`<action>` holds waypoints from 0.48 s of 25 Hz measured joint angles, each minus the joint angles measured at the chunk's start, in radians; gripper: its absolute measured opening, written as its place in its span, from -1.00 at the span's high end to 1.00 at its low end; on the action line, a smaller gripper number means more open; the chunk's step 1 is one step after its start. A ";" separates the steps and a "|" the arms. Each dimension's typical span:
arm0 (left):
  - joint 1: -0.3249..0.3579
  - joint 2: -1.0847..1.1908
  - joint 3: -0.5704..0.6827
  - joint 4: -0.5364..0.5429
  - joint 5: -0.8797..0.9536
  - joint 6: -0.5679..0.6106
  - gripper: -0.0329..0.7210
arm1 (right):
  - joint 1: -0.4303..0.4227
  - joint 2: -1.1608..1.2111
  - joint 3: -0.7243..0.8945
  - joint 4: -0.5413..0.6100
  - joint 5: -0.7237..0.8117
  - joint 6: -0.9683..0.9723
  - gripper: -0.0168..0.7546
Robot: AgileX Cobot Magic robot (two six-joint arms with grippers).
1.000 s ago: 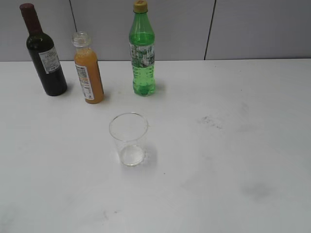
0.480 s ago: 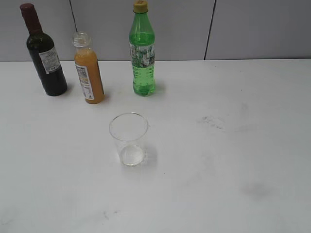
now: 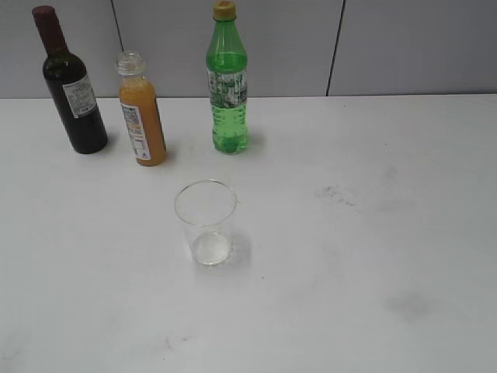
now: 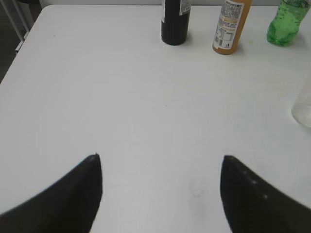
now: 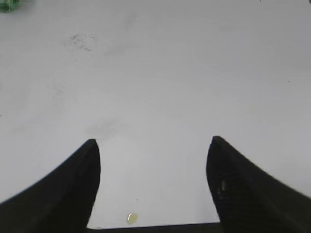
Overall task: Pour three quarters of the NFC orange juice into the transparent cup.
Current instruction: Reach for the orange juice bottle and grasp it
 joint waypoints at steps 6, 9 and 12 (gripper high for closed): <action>0.000 0.000 0.000 0.000 0.000 0.000 -0.64 | 0.000 -0.140 0.045 0.000 0.018 -0.009 -0.39; 0.000 0.000 0.000 0.000 0.000 0.000 -0.64 | 0.000 -0.183 0.050 -0.001 0.023 -0.009 -0.39; 0.000 0.000 0.000 0.000 0.000 0.000 -0.64 | 0.000 -0.218 0.050 -0.004 0.023 -0.009 -0.39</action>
